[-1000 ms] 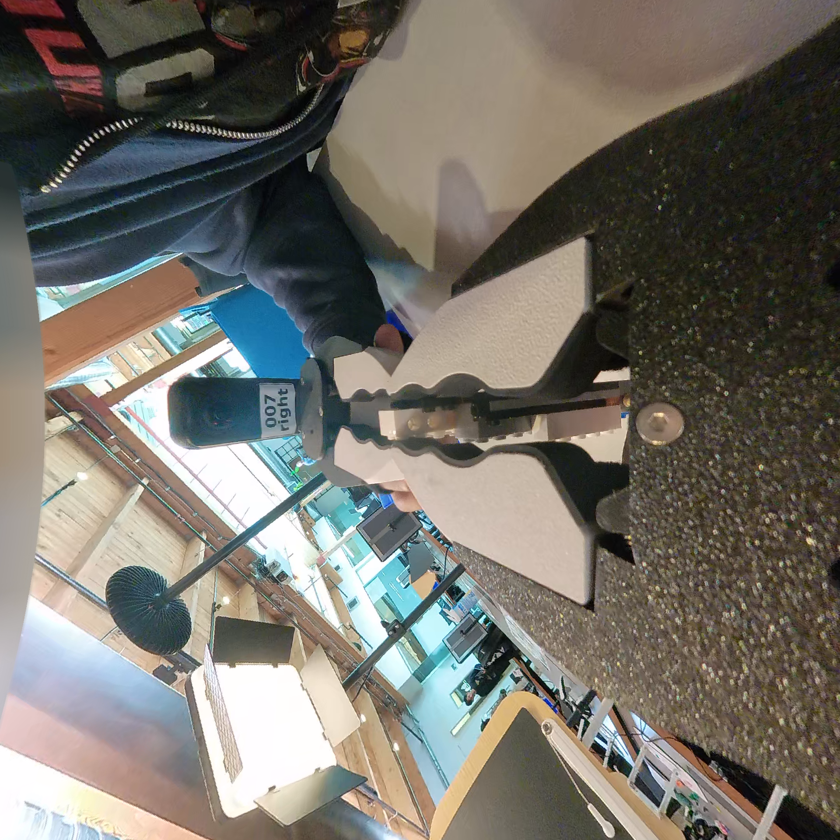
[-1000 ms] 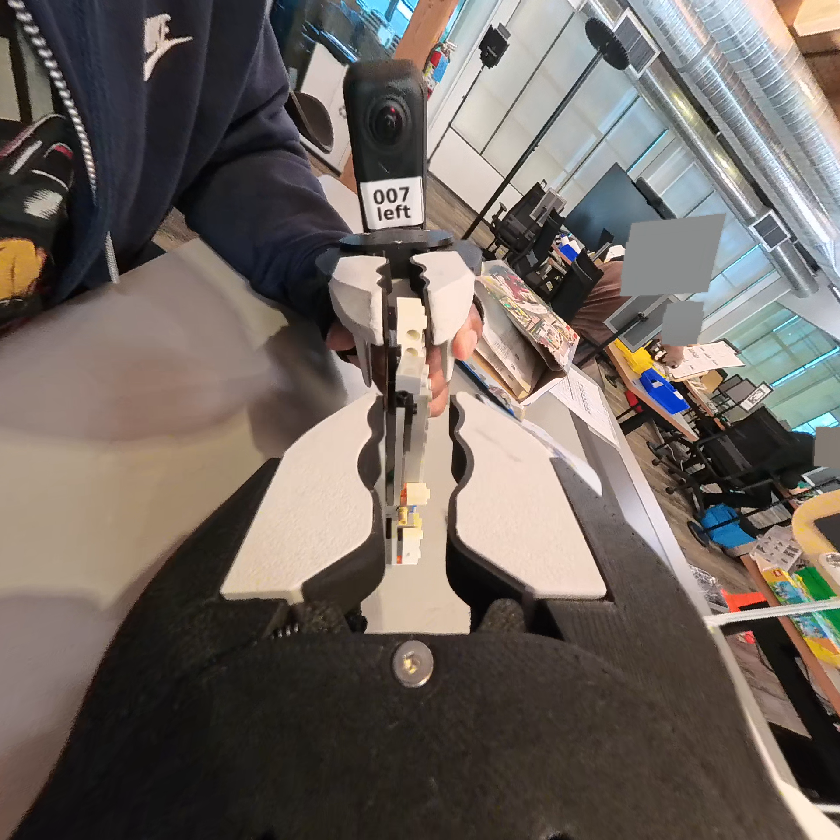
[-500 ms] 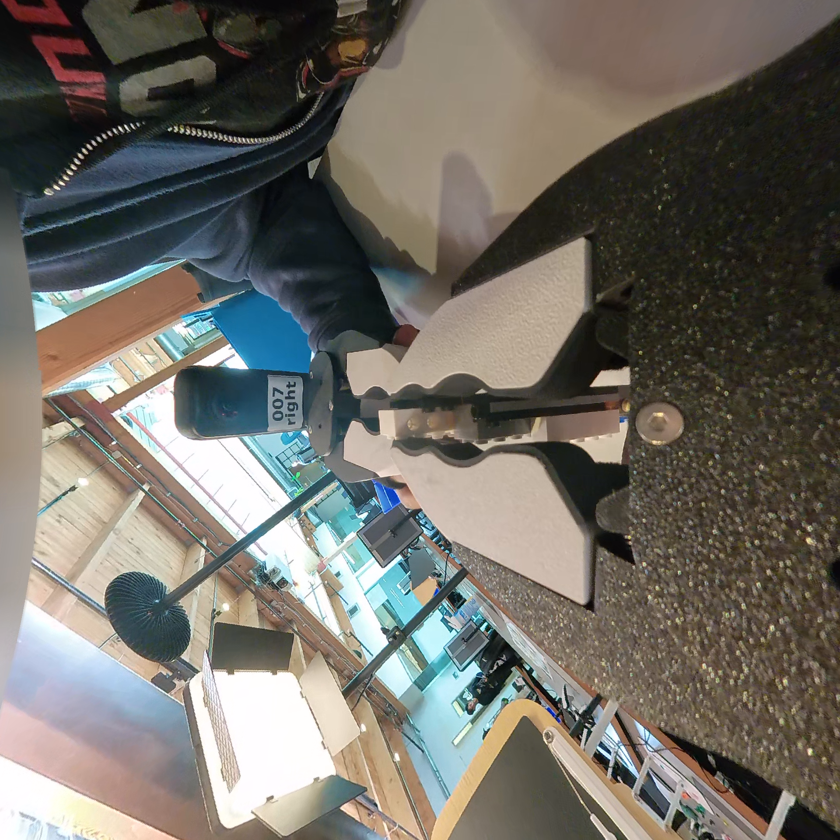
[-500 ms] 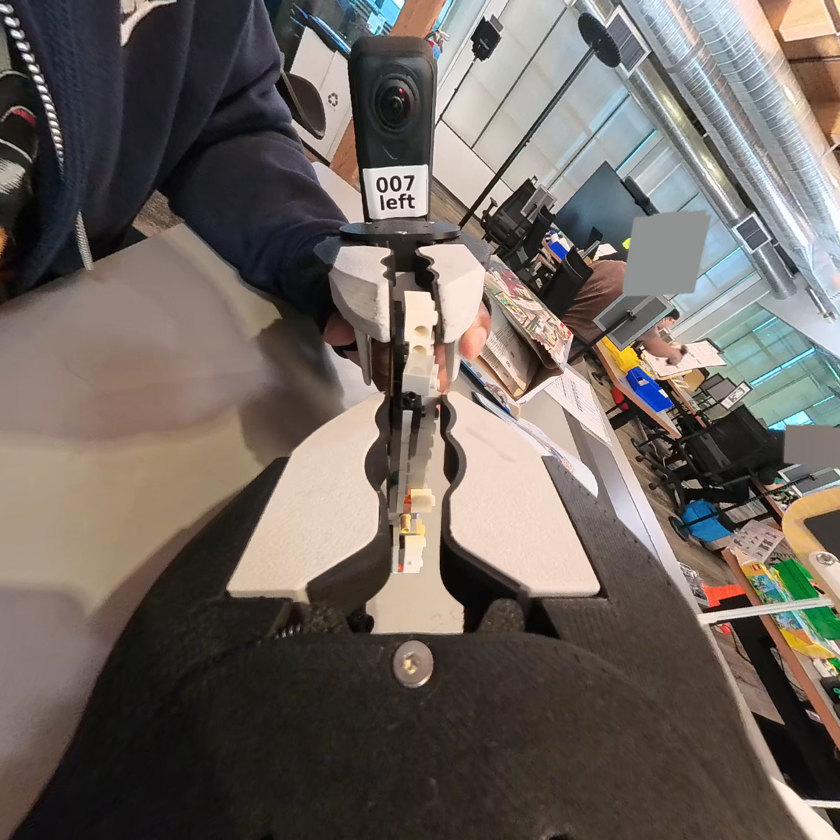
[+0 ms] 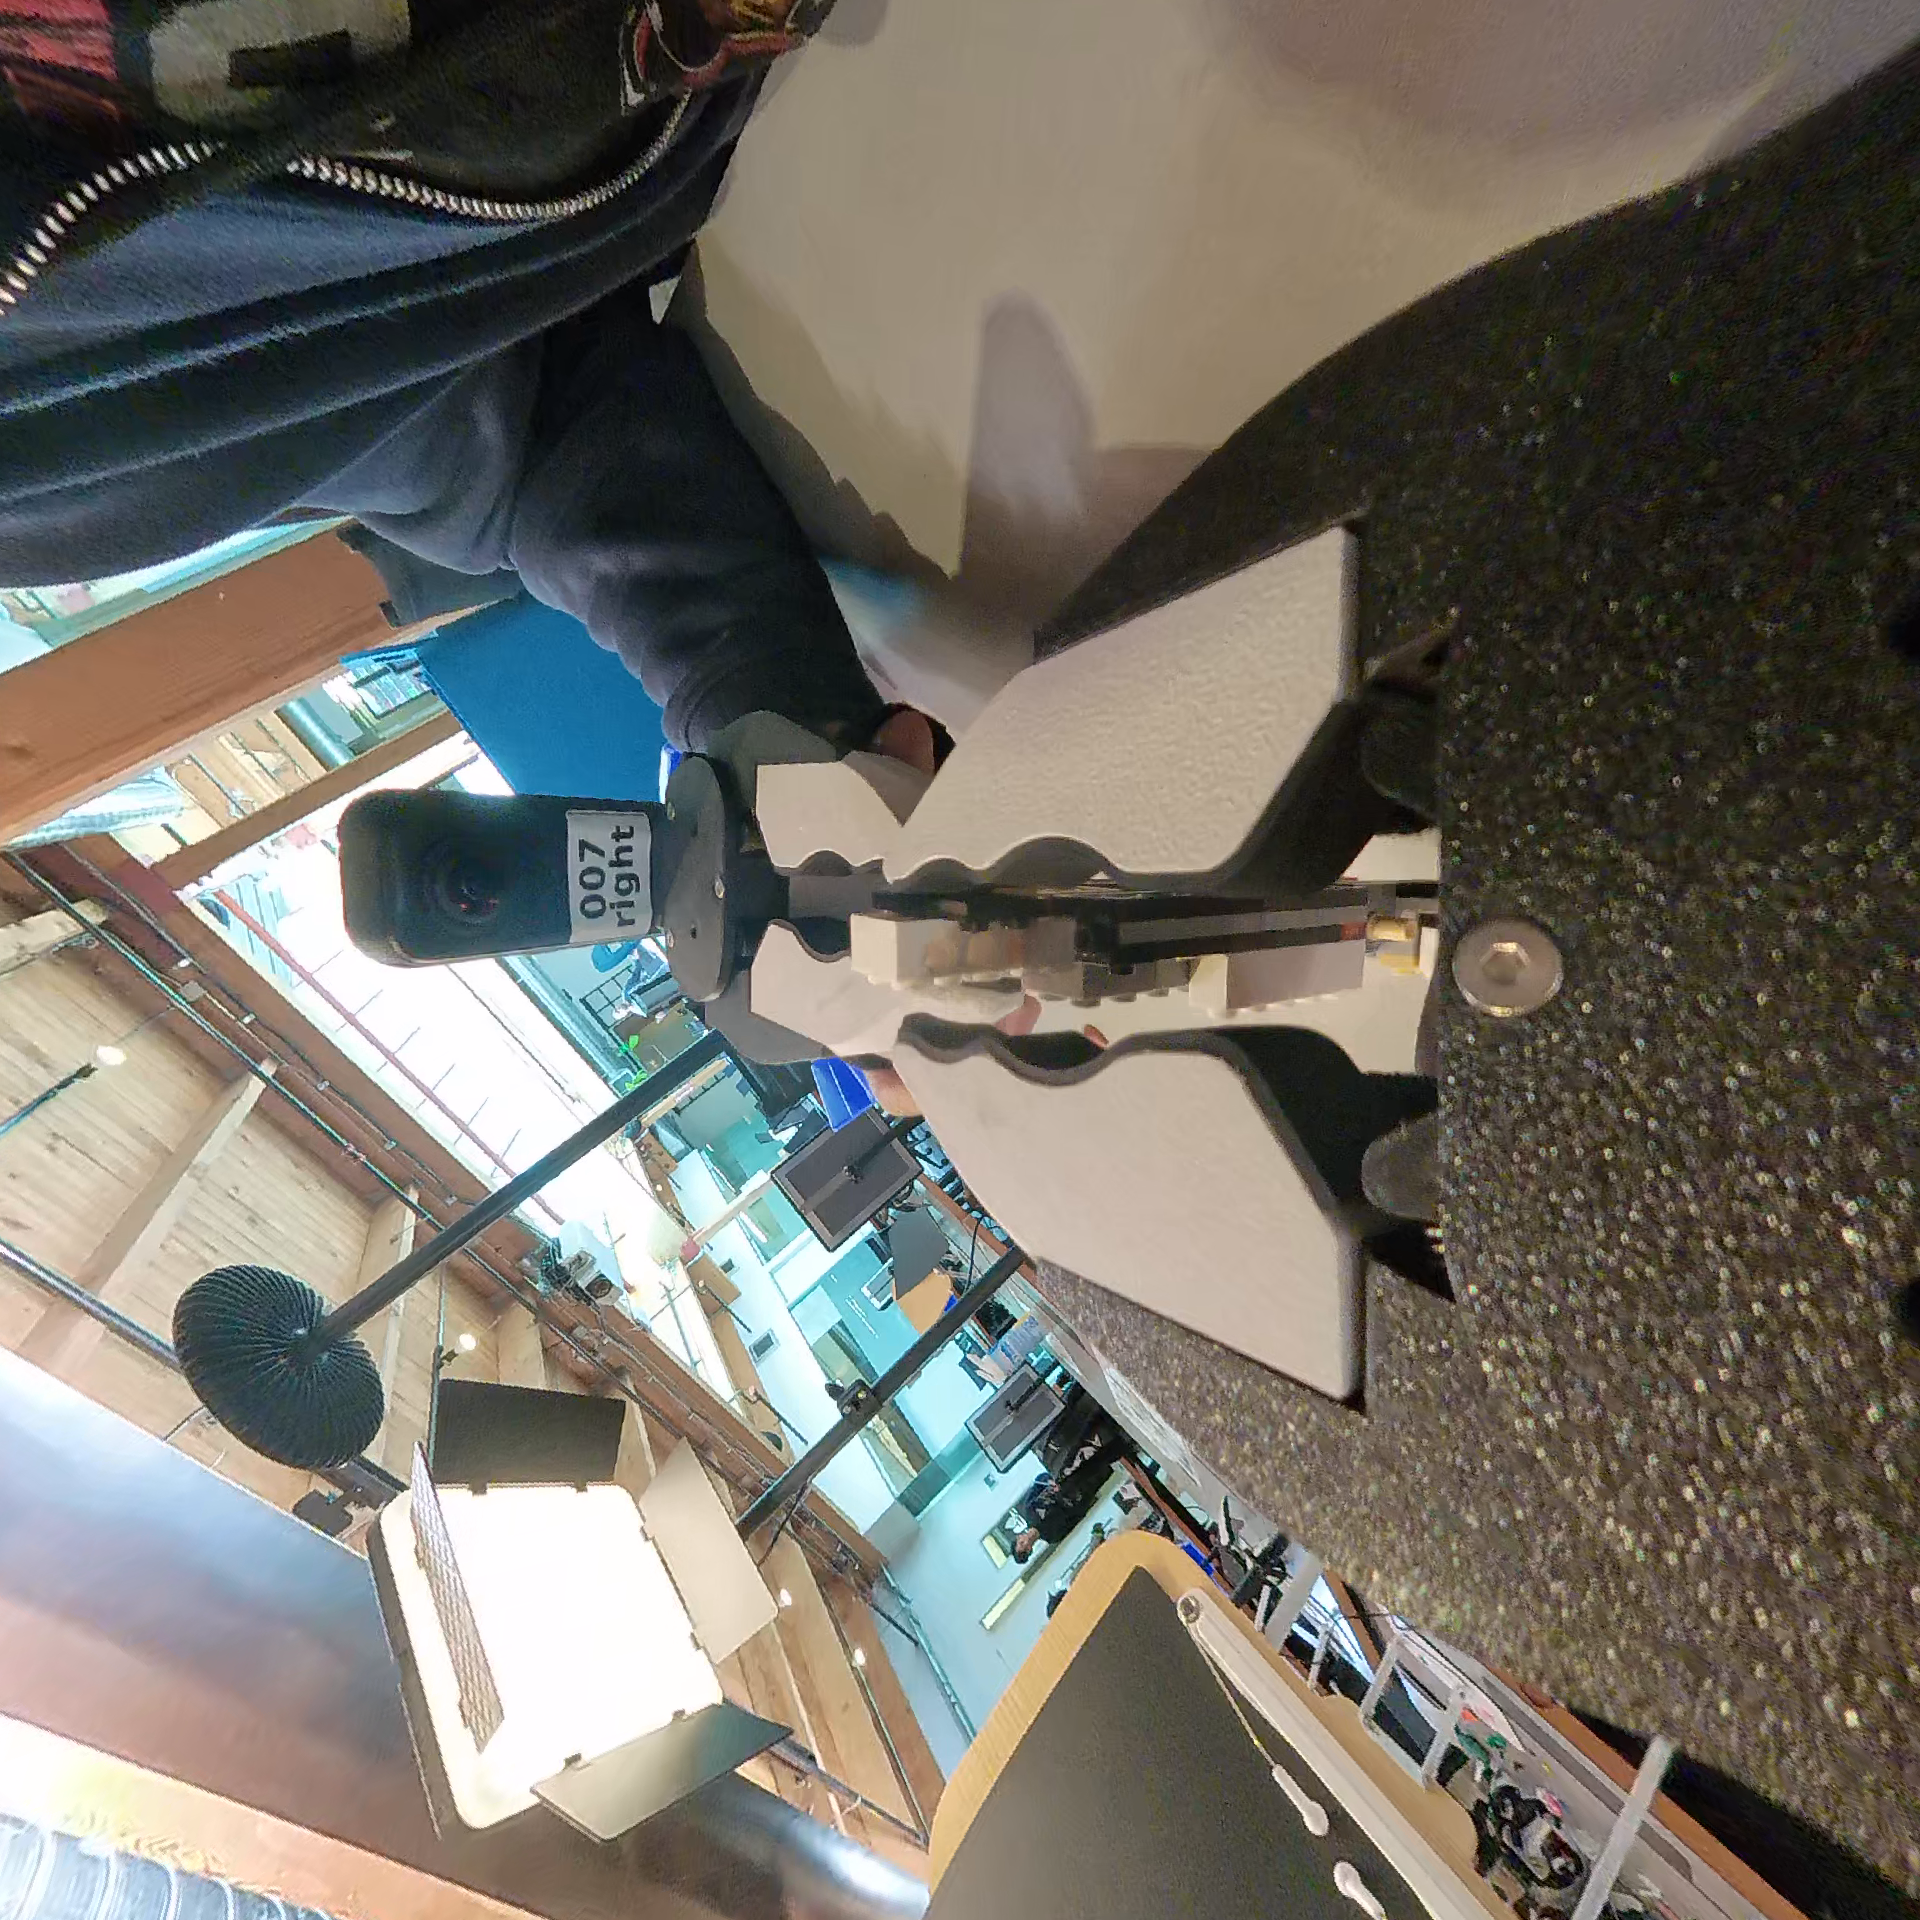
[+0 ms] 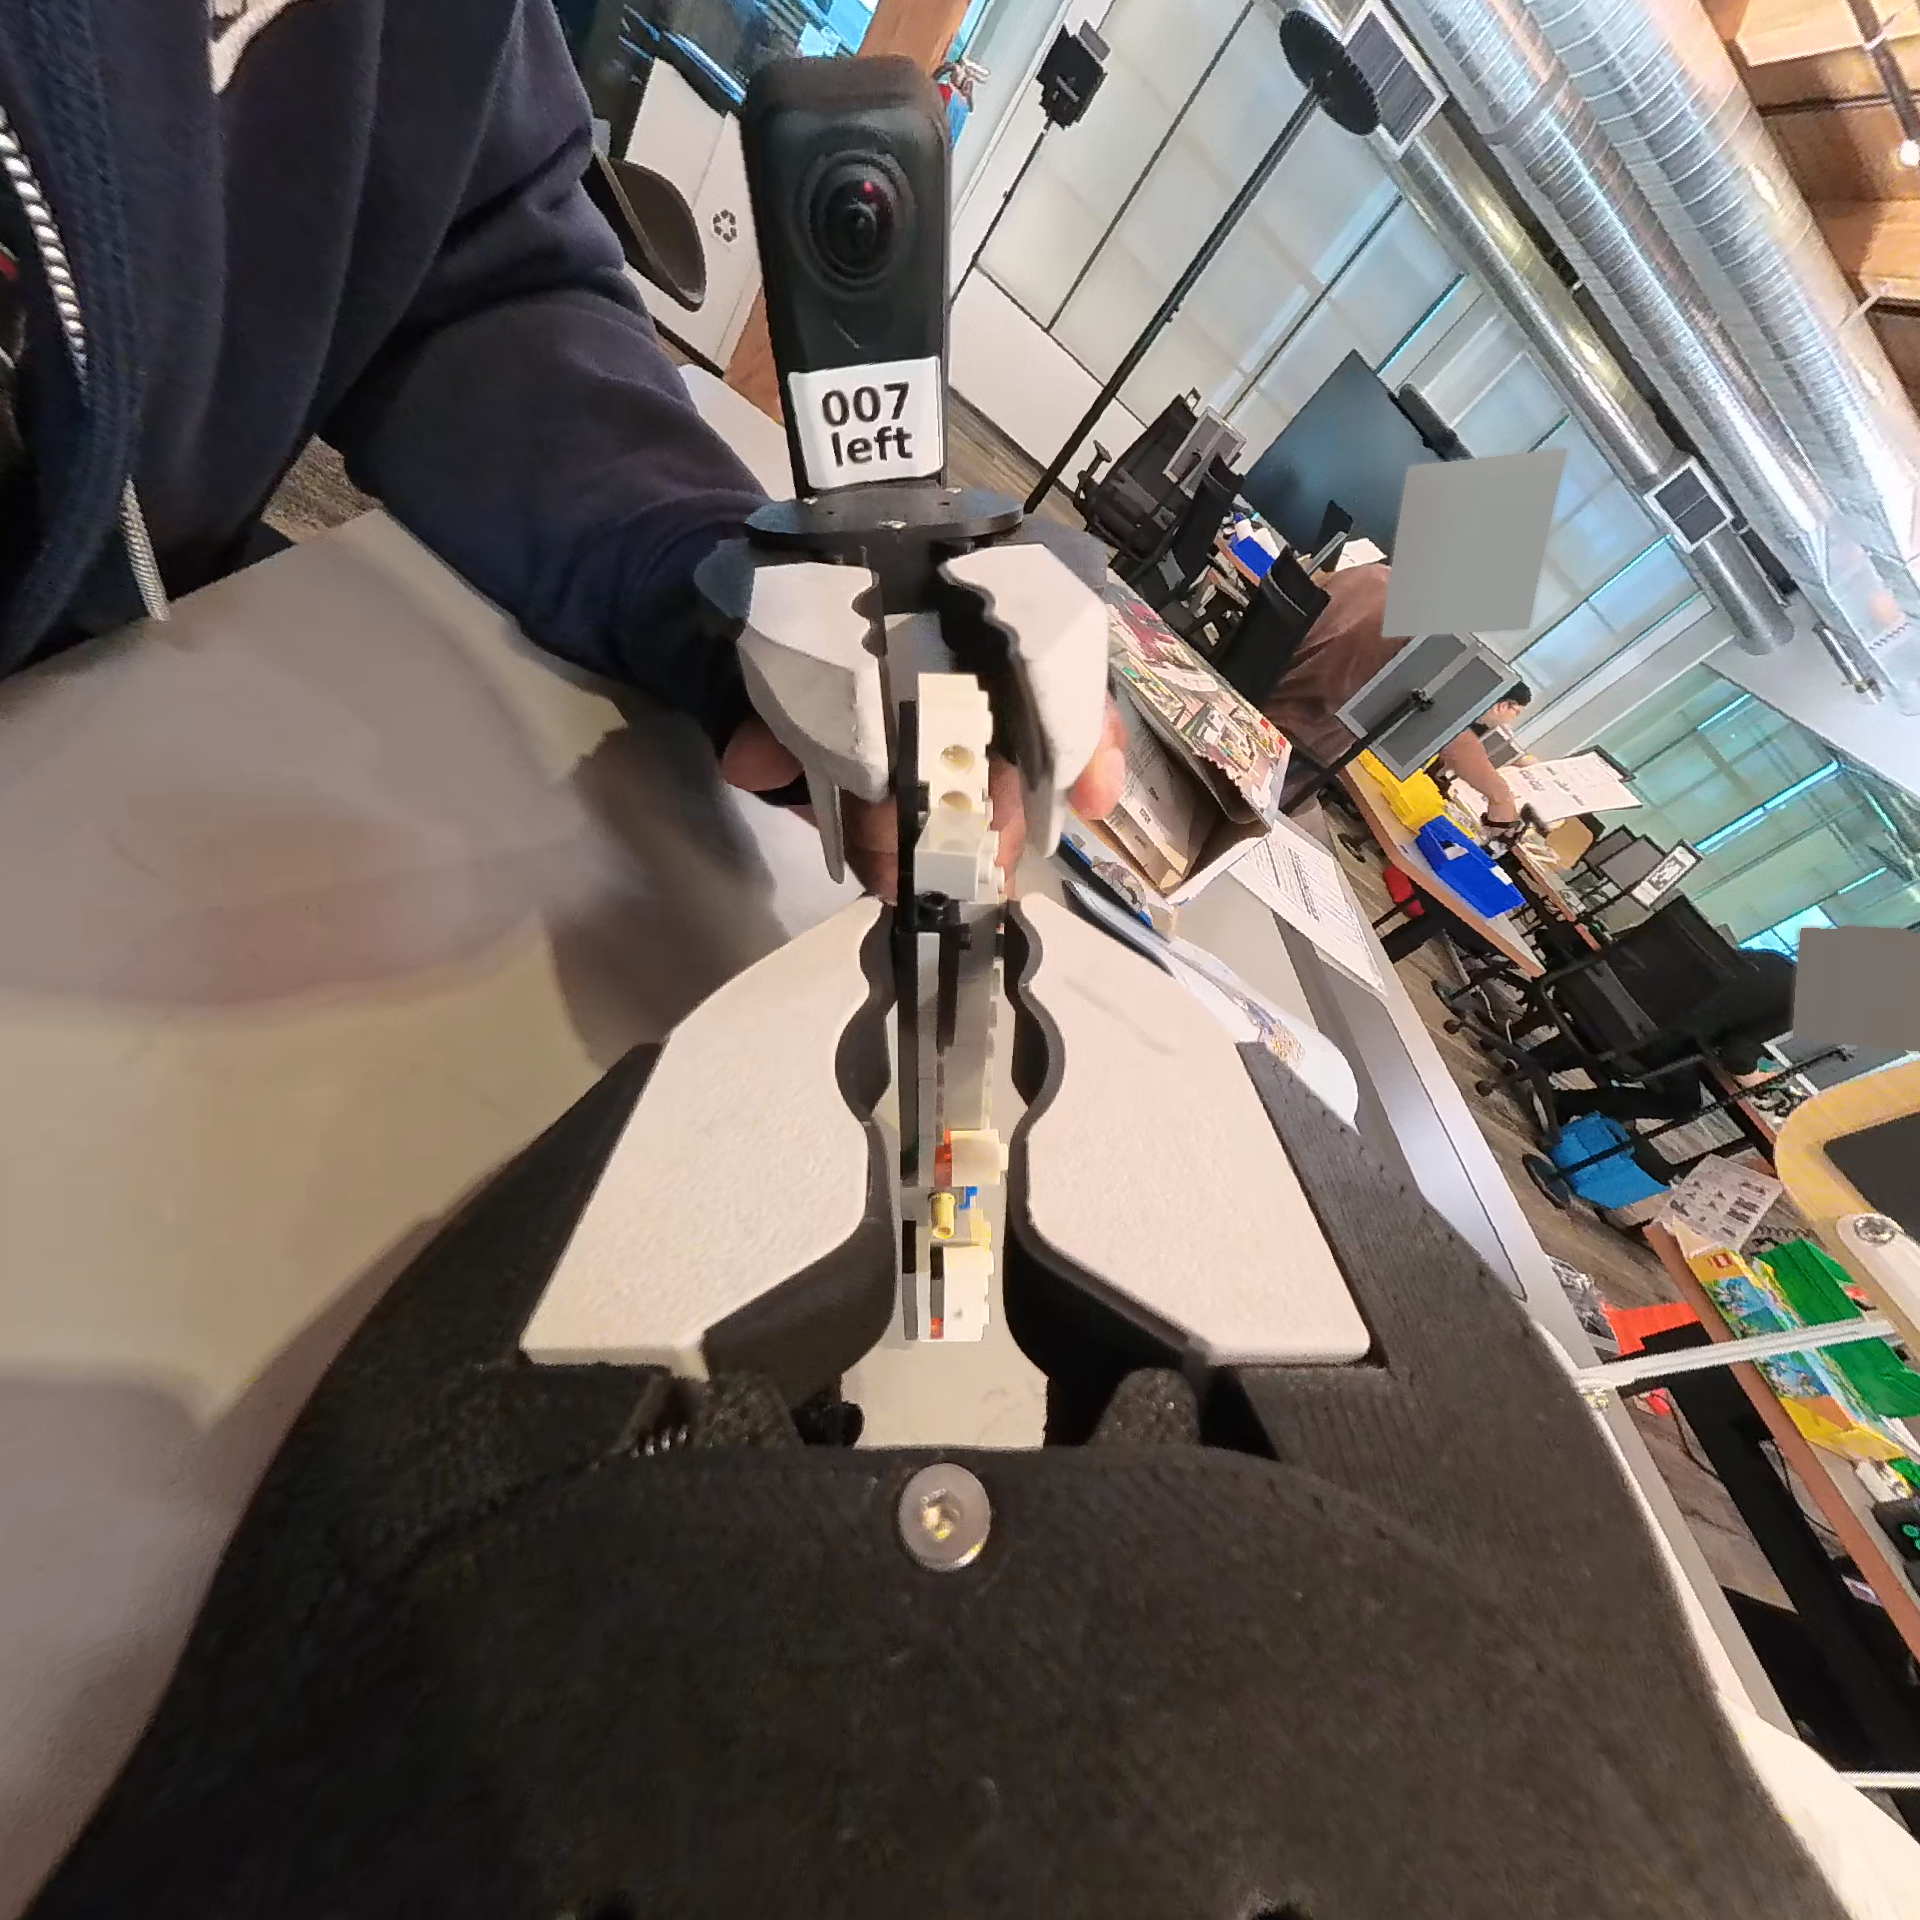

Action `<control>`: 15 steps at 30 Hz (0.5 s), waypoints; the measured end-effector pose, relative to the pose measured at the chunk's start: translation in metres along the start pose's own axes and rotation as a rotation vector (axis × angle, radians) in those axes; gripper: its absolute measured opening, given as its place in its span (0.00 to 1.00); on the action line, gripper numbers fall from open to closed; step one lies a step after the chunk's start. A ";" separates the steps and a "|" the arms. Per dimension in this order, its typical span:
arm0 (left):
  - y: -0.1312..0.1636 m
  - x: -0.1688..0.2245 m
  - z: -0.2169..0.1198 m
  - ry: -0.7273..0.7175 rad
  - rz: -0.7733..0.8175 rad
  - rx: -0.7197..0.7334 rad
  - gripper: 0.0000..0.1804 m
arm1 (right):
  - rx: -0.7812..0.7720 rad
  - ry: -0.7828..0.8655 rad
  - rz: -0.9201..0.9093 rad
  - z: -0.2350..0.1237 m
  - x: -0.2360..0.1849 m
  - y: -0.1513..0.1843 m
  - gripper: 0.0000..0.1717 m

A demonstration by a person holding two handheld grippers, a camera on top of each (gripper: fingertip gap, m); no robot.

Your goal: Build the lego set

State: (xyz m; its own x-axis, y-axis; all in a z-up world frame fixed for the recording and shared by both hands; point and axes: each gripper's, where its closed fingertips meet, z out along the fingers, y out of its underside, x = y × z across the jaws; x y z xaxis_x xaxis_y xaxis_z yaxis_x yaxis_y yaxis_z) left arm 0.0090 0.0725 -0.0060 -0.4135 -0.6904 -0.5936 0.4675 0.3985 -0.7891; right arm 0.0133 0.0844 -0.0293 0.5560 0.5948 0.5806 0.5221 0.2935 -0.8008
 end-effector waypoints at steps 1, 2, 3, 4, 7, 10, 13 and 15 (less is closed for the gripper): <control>0.001 -0.001 0.000 -0.001 0.000 -0.007 0.13 | -0.004 0.000 0.002 0.000 0.000 0.001 0.11; 0.002 -0.001 0.000 -0.003 0.000 -0.014 0.14 | -0.008 0.001 0.002 0.000 0.000 0.002 0.11; 0.003 -0.001 0.000 -0.003 -0.001 -0.020 0.14 | -0.010 0.003 0.001 -0.001 0.001 0.002 0.11; 0.004 -0.001 0.000 0.000 -0.003 -0.027 0.13 | -0.010 0.005 0.001 -0.001 0.001 0.002 0.11; 0.010 0.000 0.001 0.012 0.006 -0.062 0.12 | -0.003 0.002 0.007 -0.002 0.001 0.000 0.11; 0.011 0.001 0.001 0.019 0.009 -0.071 0.12 | -0.008 0.007 0.002 -0.002 0.001 0.001 0.11; 0.012 0.002 0.001 0.024 0.026 -0.086 0.10 | -0.013 0.009 0.000 -0.002 0.001 0.001 0.11; 0.012 0.003 0.001 0.029 0.038 -0.097 0.09 | -0.018 0.011 -0.003 -0.002 0.001 0.002 0.11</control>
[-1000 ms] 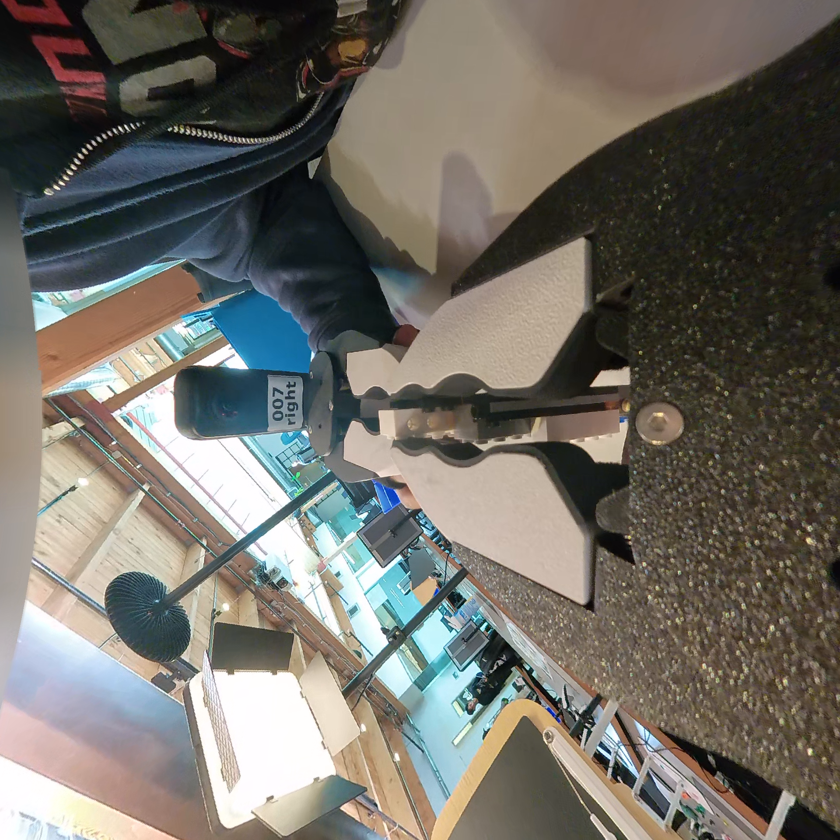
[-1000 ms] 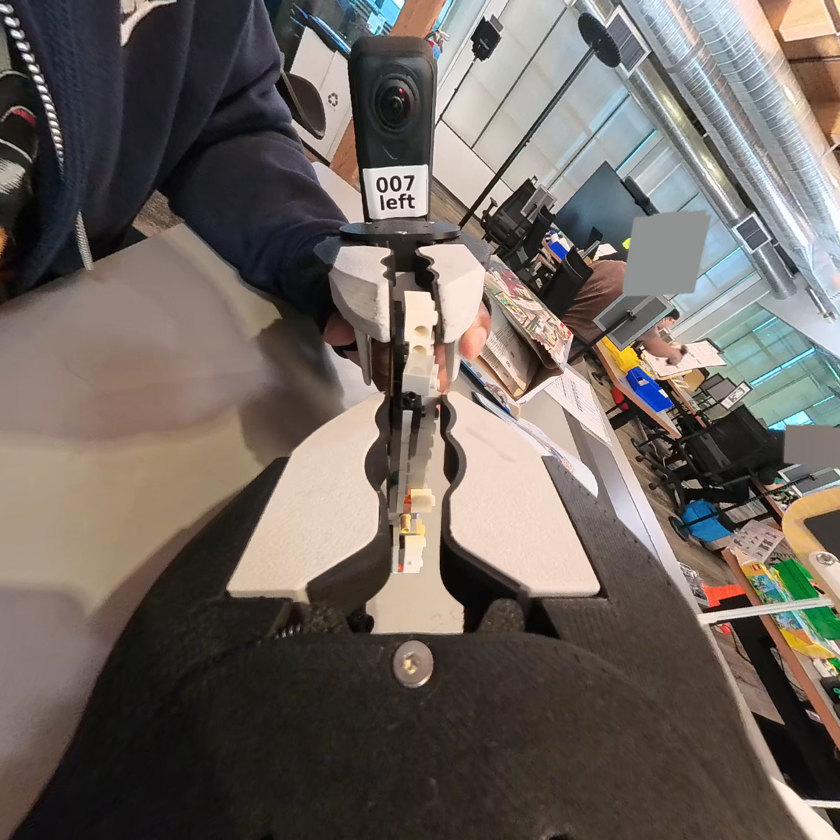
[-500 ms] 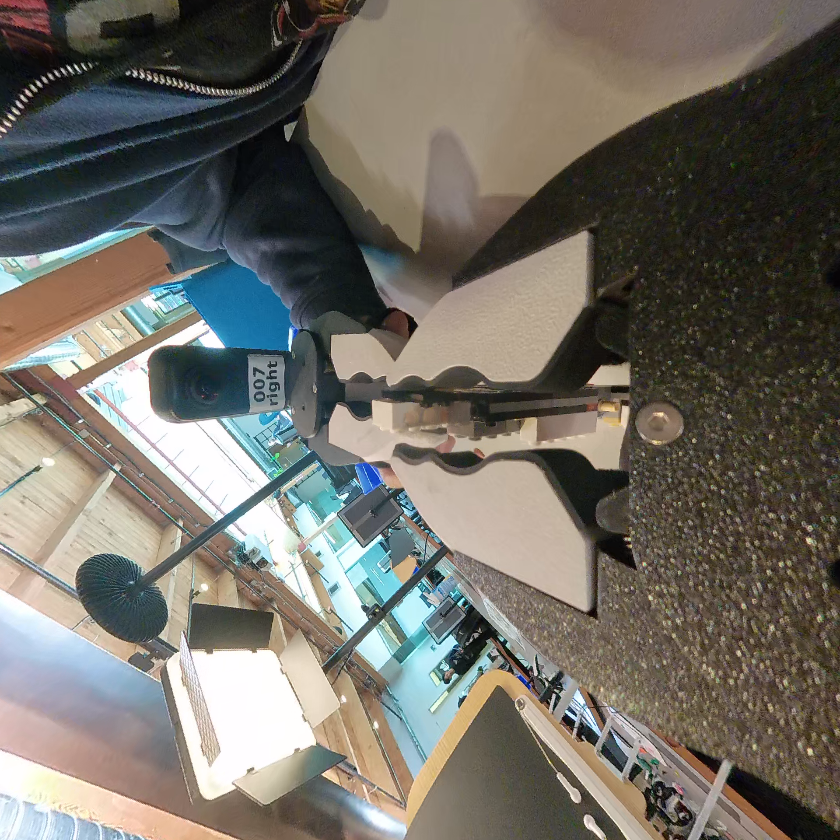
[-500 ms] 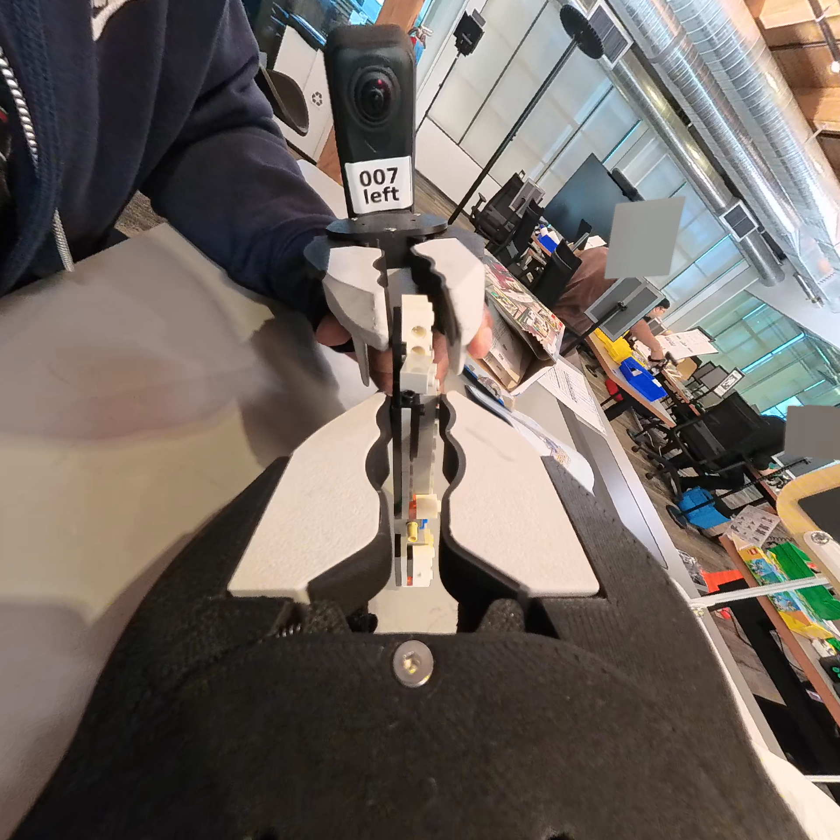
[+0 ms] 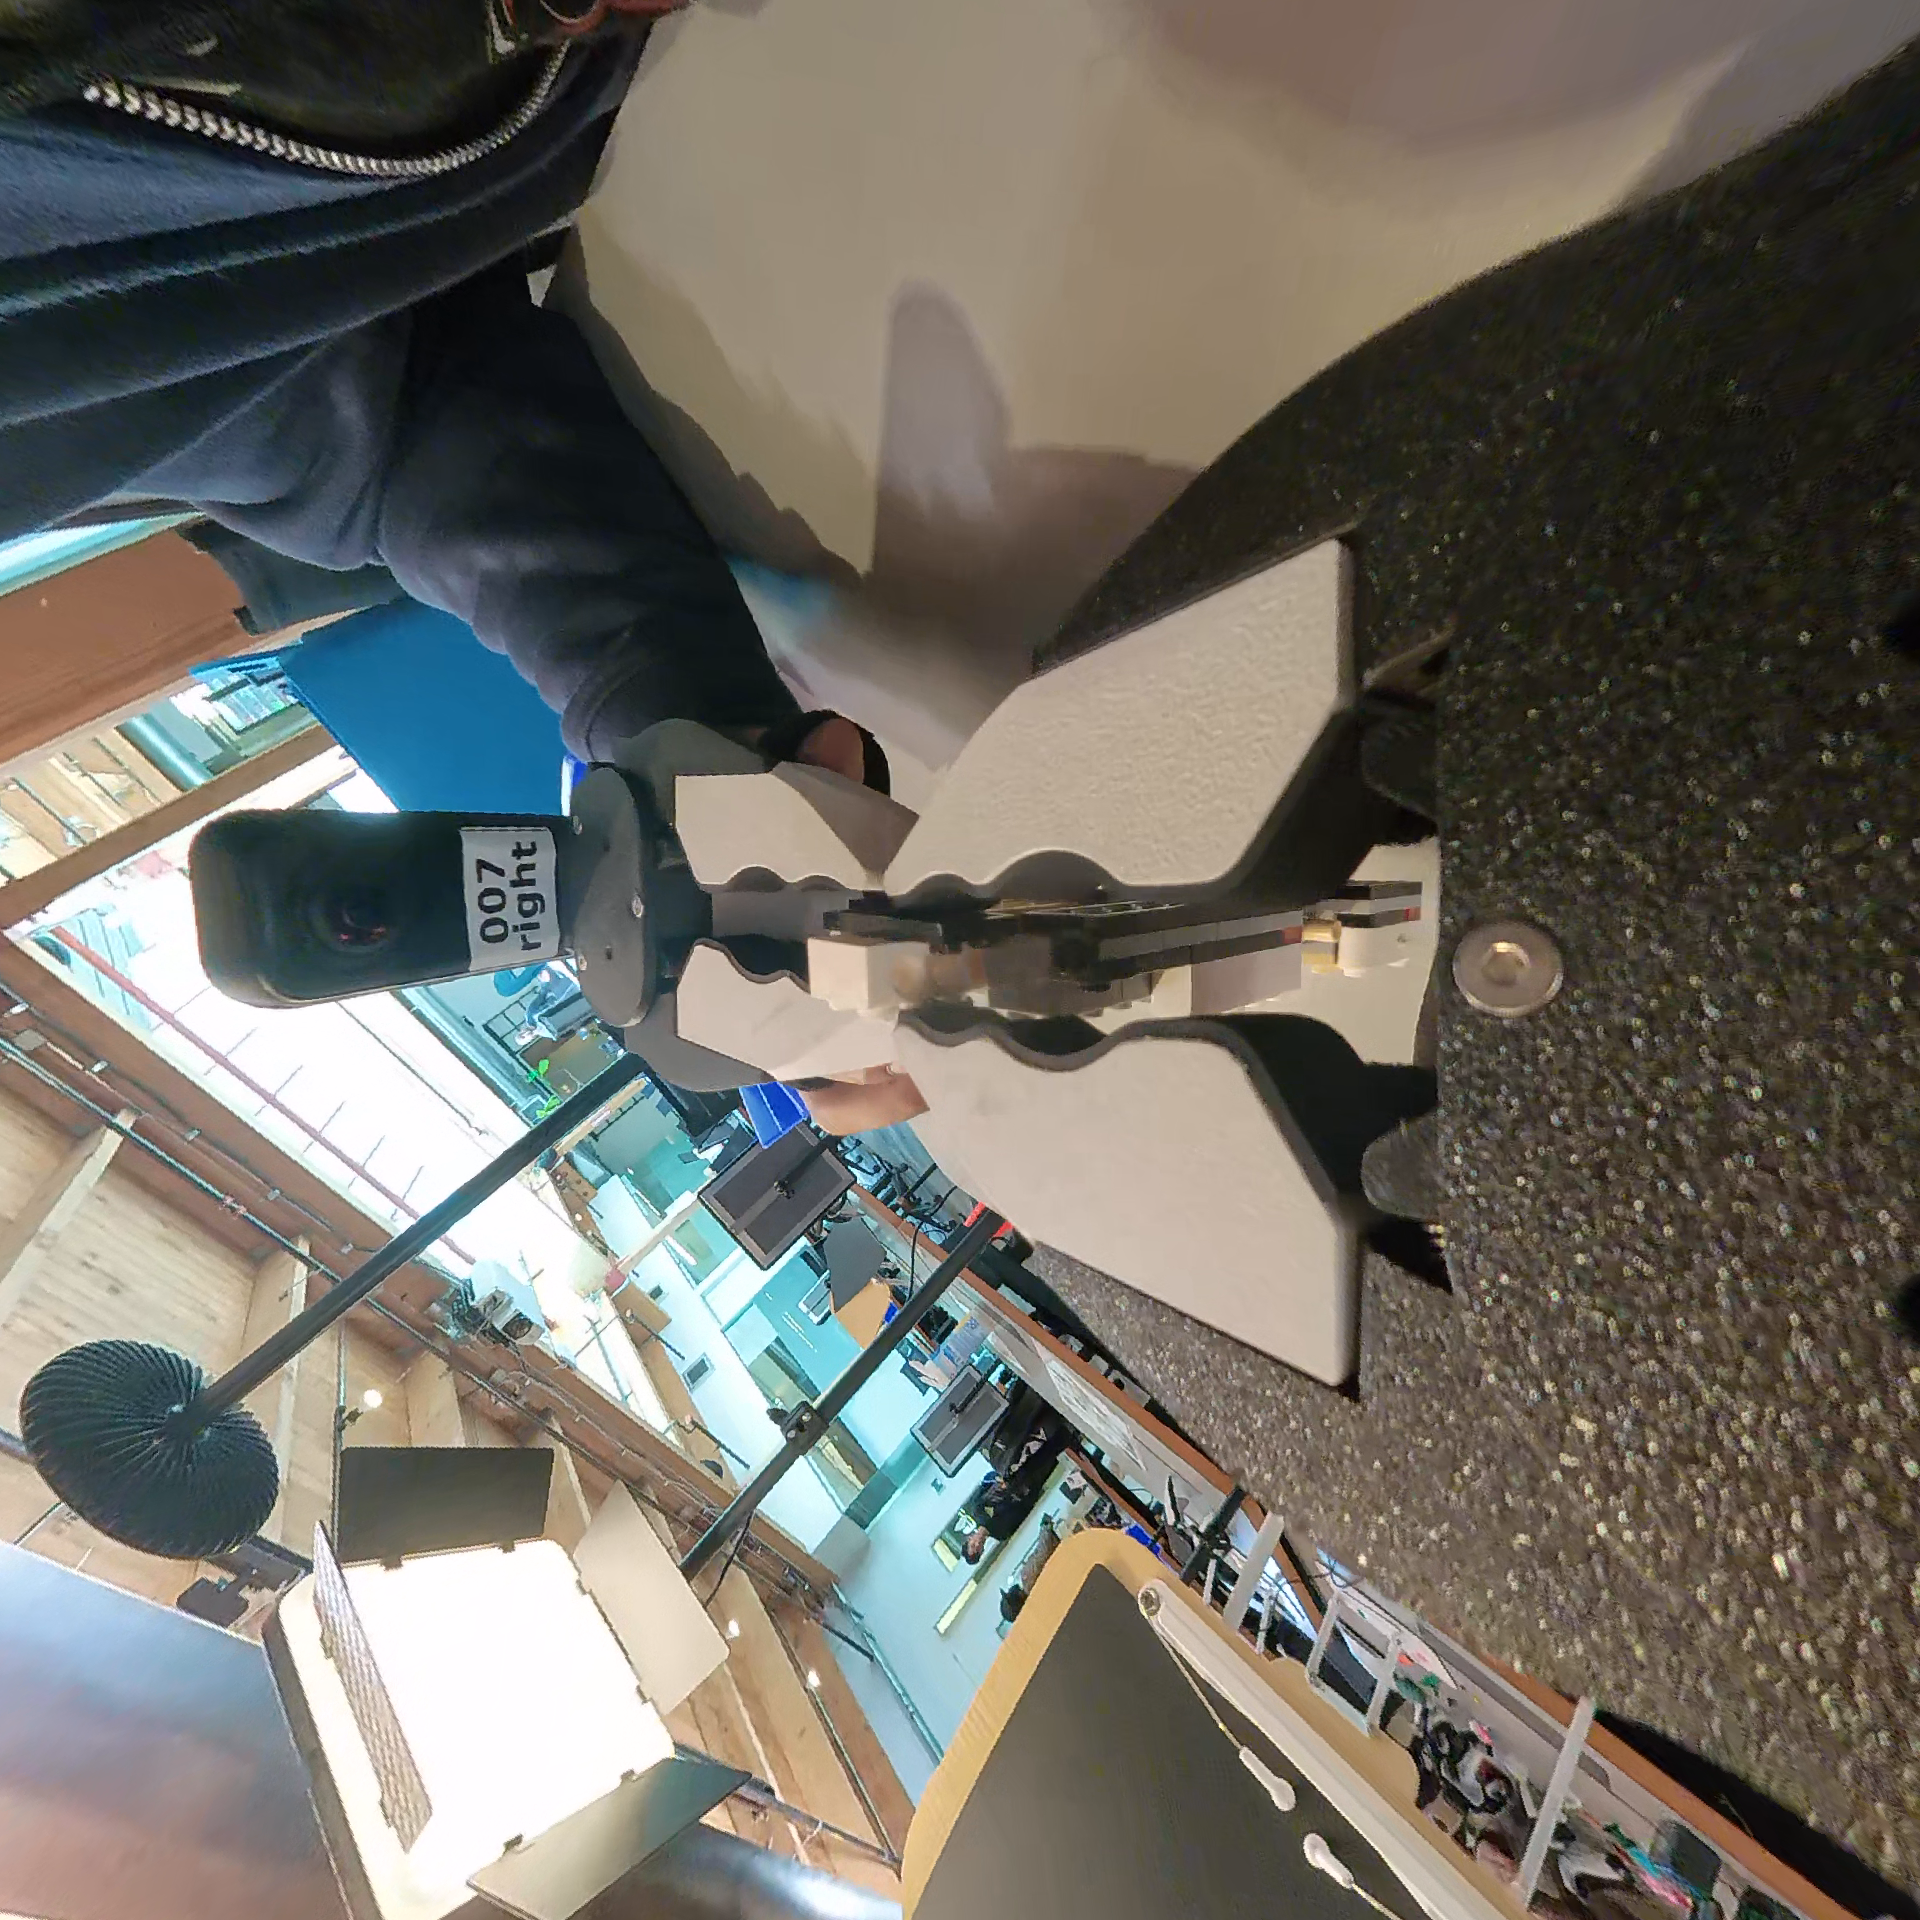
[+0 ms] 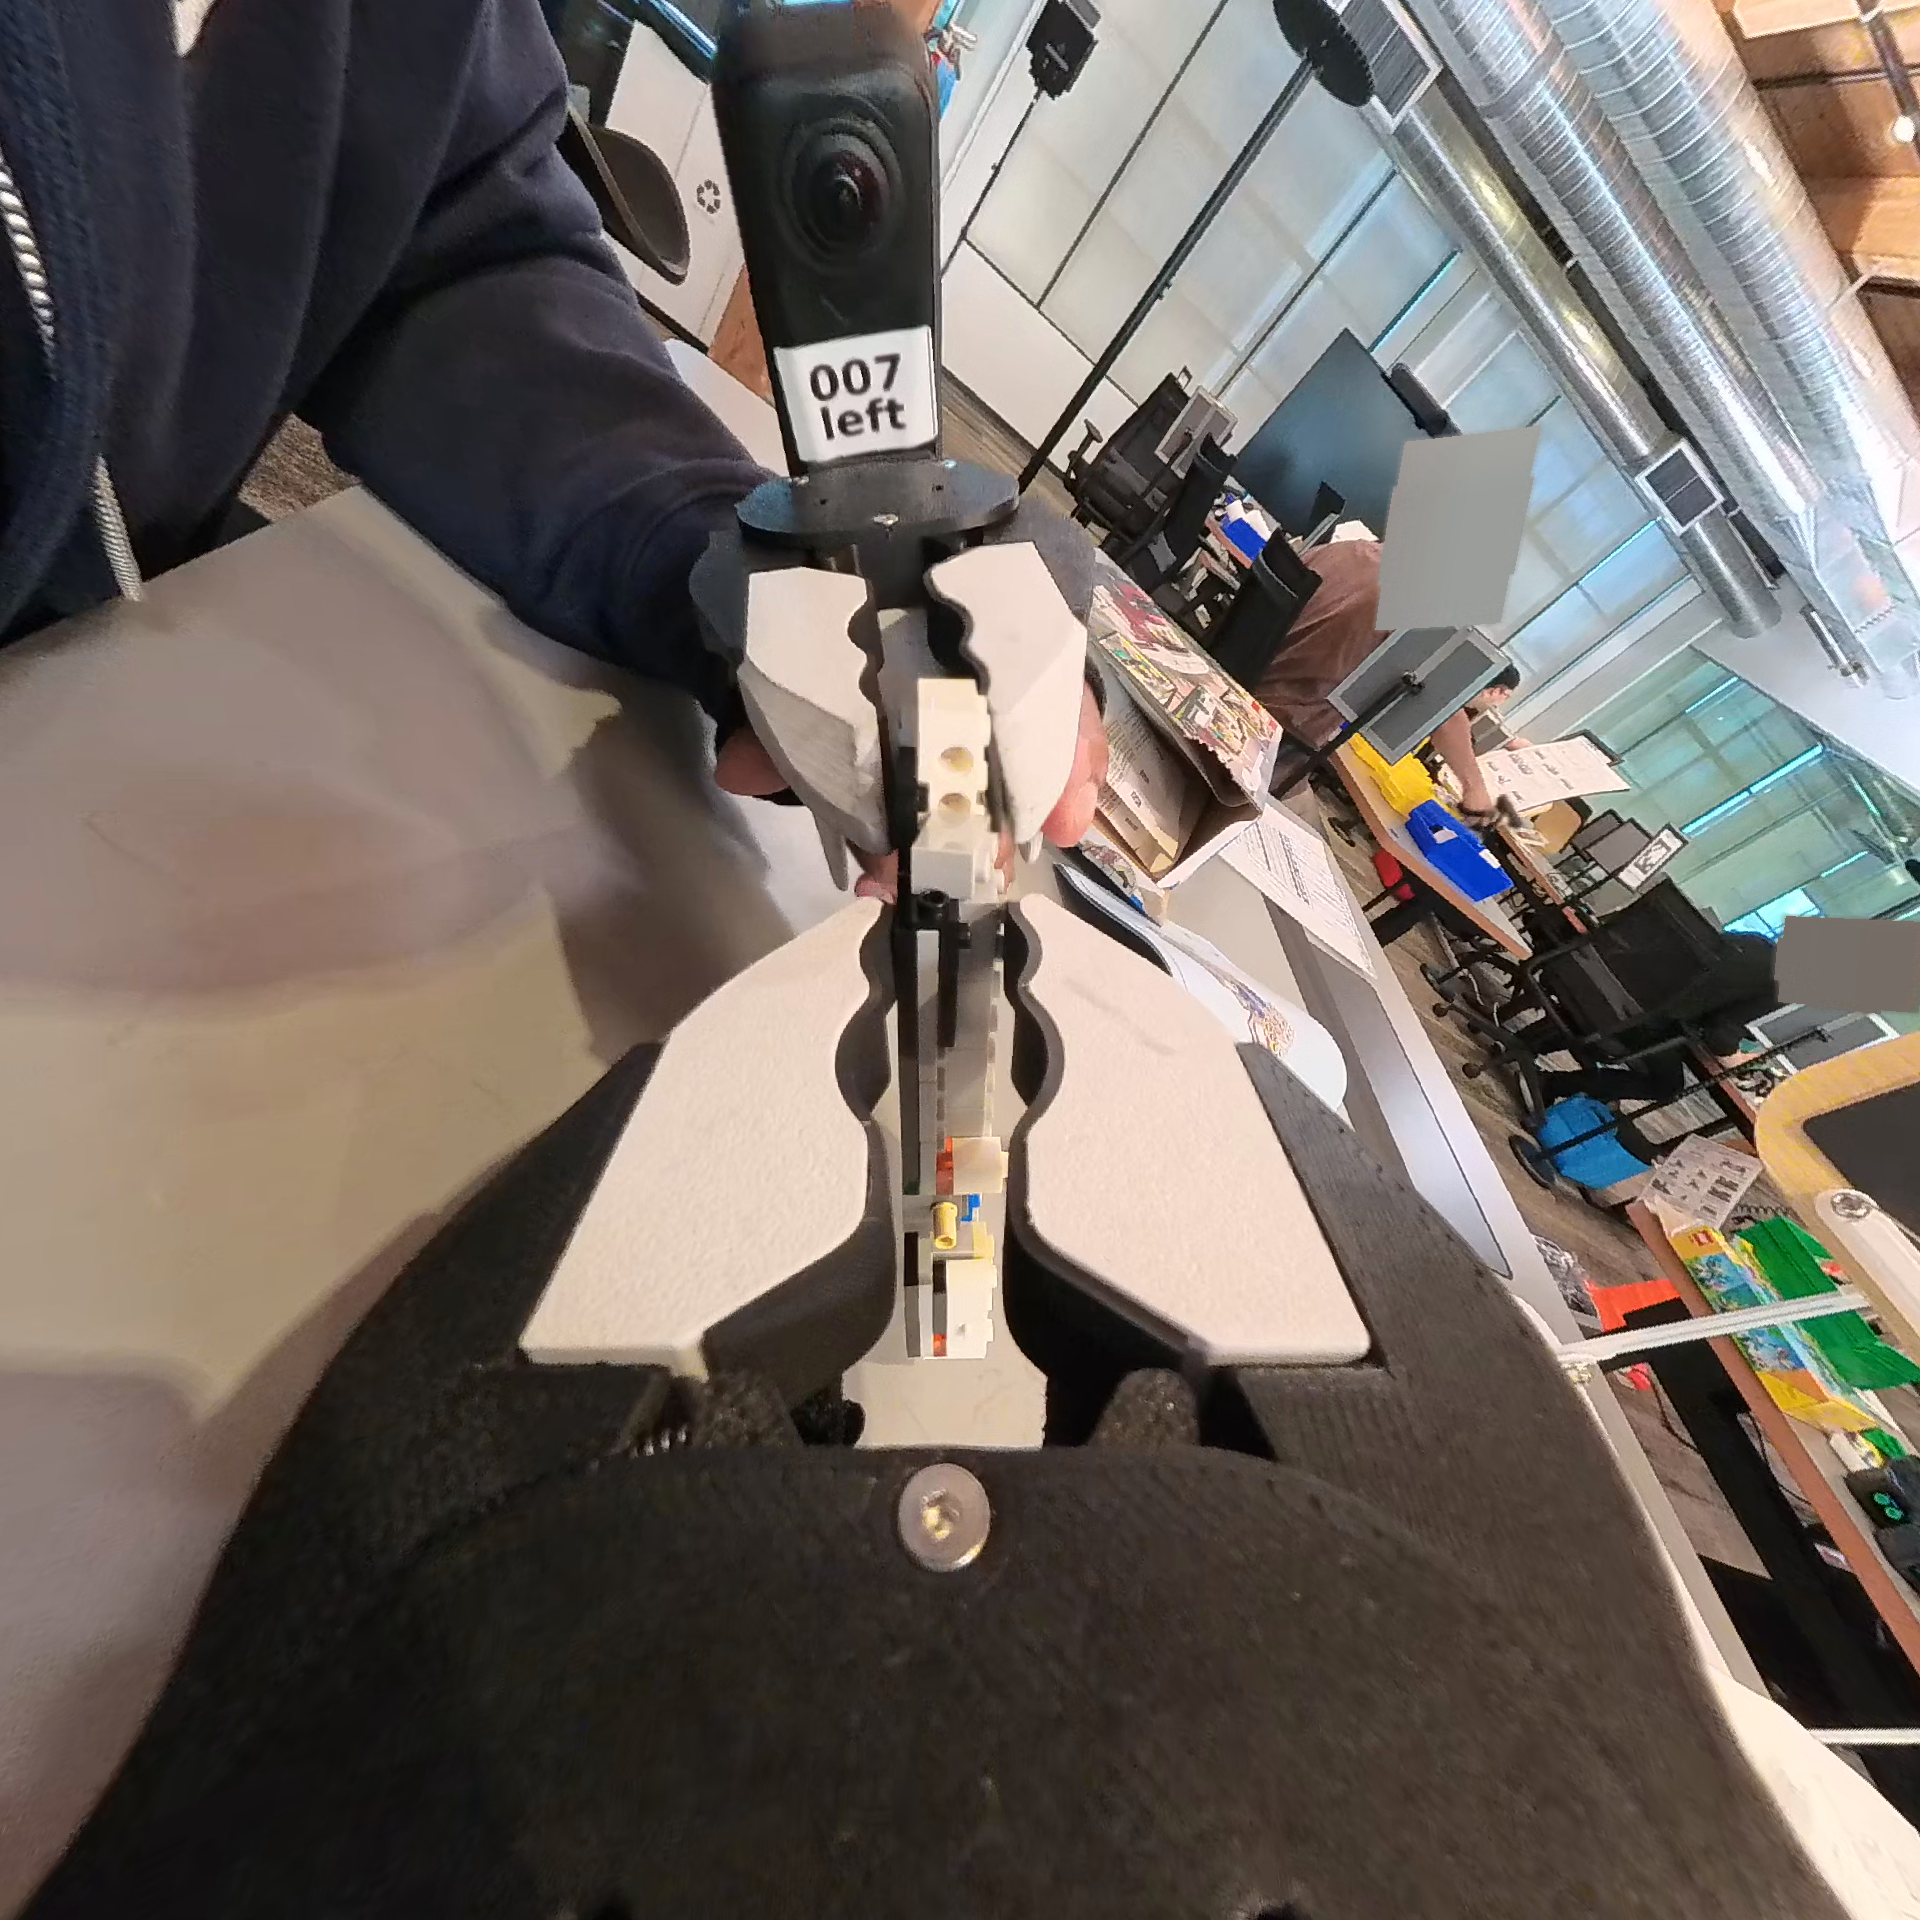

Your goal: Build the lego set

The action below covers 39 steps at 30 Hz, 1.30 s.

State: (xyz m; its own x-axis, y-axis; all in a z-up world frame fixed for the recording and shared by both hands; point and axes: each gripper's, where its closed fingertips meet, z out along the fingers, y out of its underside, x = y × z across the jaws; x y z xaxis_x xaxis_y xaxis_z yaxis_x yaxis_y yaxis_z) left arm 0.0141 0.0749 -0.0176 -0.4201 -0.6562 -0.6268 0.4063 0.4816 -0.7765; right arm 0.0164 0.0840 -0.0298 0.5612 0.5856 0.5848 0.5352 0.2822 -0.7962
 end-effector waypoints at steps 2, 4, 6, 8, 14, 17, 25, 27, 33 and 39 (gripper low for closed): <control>0.000 0.001 0.000 0.003 0.008 -0.004 0.09 | -0.002 0.000 -0.002 0.000 0.000 0.000 0.11; 0.000 0.001 -0.001 0.008 0.011 -0.004 0.09 | -0.002 -0.001 -0.003 0.000 -0.001 0.000 0.11; 0.000 0.002 -0.001 0.016 0.008 -0.004 0.09 | -0.005 0.002 -0.008 0.000 -0.001 0.000 0.11; 0.000 0.002 -0.001 0.020 -0.003 0.004 0.09 | -0.005 0.007 -0.015 0.000 -0.001 0.000 0.11; 0.000 -0.001 -0.002 0.009 -0.064 0.034 0.09 | 0.004 0.053 -0.020 -0.001 0.002 -0.001 0.12; 0.004 -0.003 -0.003 -0.003 -0.066 0.027 0.09 | 0.015 0.072 -0.013 -0.004 0.006 -0.003 0.15; 0.009 -0.002 -0.003 0.001 -0.047 0.004 0.08 | 0.020 0.079 -0.072 -0.007 -0.001 -0.011 0.18; 0.010 -0.001 -0.003 0.012 -0.047 0.005 0.08 | 0.015 0.065 -0.076 -0.006 -0.004 -0.011 0.17; 0.008 0.007 -0.003 0.063 -0.058 0.018 0.08 | 0.037 0.036 -0.047 -0.008 -0.006 -0.014 0.15; 0.006 0.013 -0.003 0.102 -0.075 0.034 0.08 | 0.049 -0.021 -0.019 -0.006 -0.014 -0.017 0.13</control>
